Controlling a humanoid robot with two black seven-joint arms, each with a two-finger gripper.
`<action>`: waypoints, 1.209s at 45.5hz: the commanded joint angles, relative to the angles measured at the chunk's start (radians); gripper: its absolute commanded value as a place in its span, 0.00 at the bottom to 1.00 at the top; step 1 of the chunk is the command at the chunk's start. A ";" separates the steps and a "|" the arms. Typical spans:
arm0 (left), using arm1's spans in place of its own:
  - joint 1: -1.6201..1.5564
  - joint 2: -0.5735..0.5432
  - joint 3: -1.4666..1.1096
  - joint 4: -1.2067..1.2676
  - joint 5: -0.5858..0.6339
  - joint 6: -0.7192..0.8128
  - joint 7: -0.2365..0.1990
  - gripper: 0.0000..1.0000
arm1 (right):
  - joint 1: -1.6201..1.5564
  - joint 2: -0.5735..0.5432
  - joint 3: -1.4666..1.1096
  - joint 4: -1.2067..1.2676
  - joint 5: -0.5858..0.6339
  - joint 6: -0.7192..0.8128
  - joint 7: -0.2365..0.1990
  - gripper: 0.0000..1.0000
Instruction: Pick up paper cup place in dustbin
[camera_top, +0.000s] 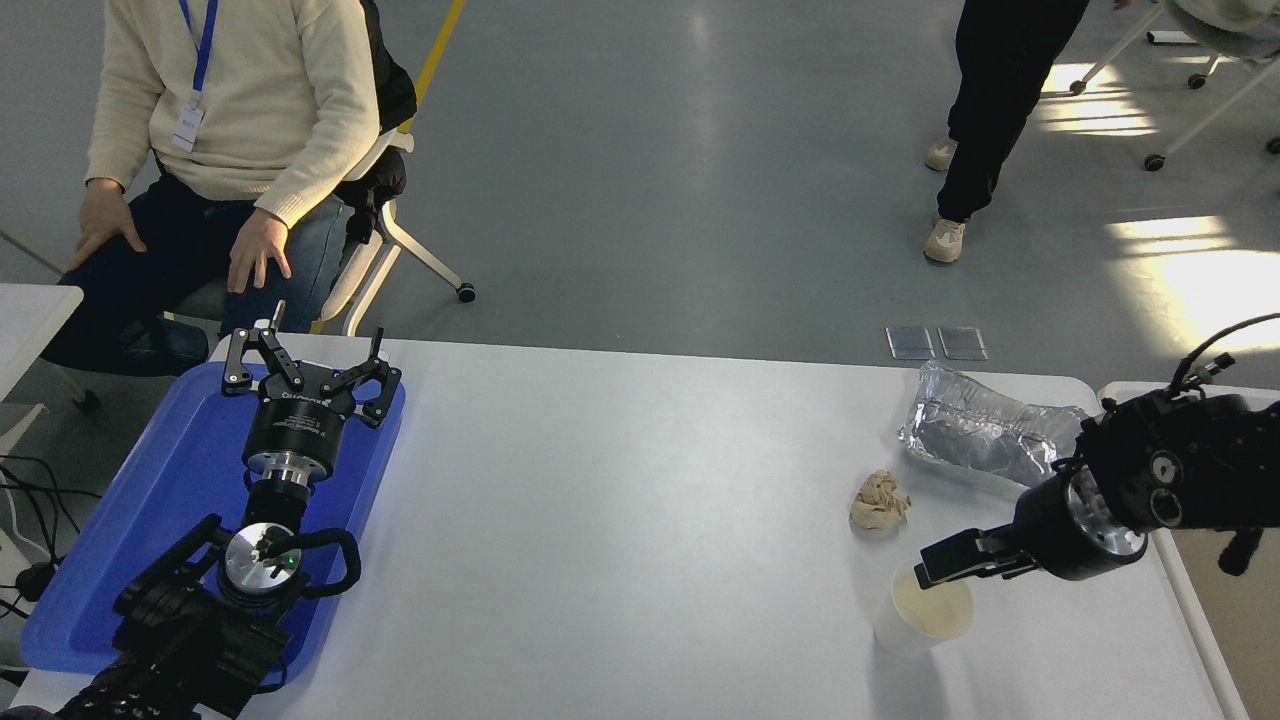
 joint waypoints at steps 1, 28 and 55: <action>0.000 0.000 0.000 0.000 0.000 0.000 0.000 1.00 | -0.042 0.008 0.015 -0.032 -0.012 -0.008 0.029 0.95; 0.000 0.000 0.000 0.000 0.001 0.000 0.000 1.00 | -0.093 0.025 0.012 -0.060 -0.072 -0.048 0.110 0.00; 0.000 0.000 0.000 0.000 0.001 0.000 0.000 1.00 | -0.064 0.021 0.003 -0.044 -0.067 -0.065 0.110 0.00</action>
